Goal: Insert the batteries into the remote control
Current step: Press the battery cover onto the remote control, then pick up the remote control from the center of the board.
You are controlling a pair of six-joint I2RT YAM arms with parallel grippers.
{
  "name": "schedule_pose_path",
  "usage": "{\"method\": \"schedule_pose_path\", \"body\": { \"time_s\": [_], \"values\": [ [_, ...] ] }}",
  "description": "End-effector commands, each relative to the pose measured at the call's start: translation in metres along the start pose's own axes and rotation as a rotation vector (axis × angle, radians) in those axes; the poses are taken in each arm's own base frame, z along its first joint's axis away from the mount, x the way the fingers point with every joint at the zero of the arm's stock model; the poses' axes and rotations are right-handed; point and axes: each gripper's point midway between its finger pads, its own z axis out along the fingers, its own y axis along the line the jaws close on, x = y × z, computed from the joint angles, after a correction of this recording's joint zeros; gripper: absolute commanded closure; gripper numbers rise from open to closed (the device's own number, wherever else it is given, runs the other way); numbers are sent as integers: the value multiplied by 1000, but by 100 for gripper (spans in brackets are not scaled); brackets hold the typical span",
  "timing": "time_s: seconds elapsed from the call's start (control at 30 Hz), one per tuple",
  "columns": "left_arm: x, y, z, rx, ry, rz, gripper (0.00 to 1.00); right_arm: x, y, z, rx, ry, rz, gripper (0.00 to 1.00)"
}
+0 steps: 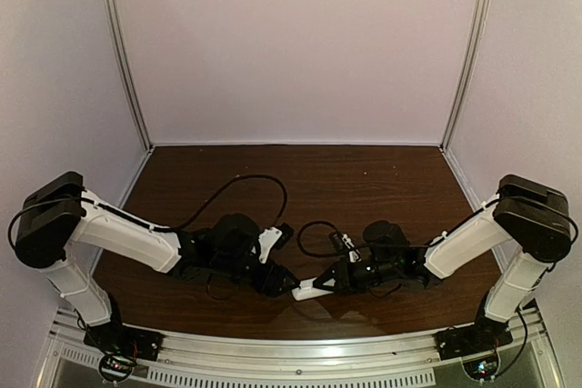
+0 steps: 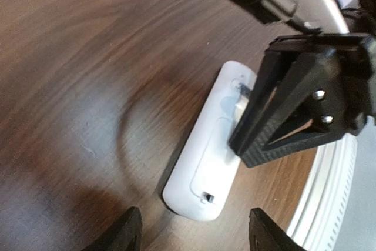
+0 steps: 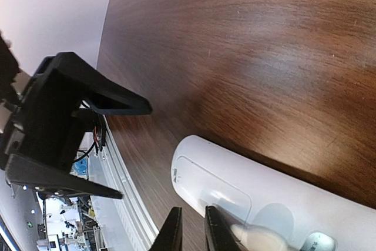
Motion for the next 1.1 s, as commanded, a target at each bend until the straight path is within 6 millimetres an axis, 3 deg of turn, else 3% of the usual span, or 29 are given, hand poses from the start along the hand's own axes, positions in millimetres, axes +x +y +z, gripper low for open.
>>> {"method": "schedule_pose_path", "body": {
  "time_s": [0.0, 0.1, 0.23, 0.4, 0.57, 0.73, 1.07],
  "values": [
    [-33, -10, -30, 12, -154, 102, 33, -2, -19, -4, 87, -14, 21, 84],
    [-33, -11, -38, 2, -167, 194, 28, -10, -1, -7, 40, -34, -2, 80],
    [-21, -12, -35, 16, -120, 298, 25, -25, 30, -19, -24, -81, -52, 70],
    [-11, -22, -27, 28, -68, 456, 22, -53, 57, -52, -67, -189, -82, 51],
    [-7, -25, -4, 6, 53, 570, 21, -82, 47, -101, -4, -335, -95, 31],
    [6, -15, 26, -54, 245, 644, 22, -98, 28, -142, 85, -439, -96, 17],
    [-8, -31, 70, -32, 312, 661, 30, -109, 7, -192, 153, -560, -89, 11]
  ]
}}
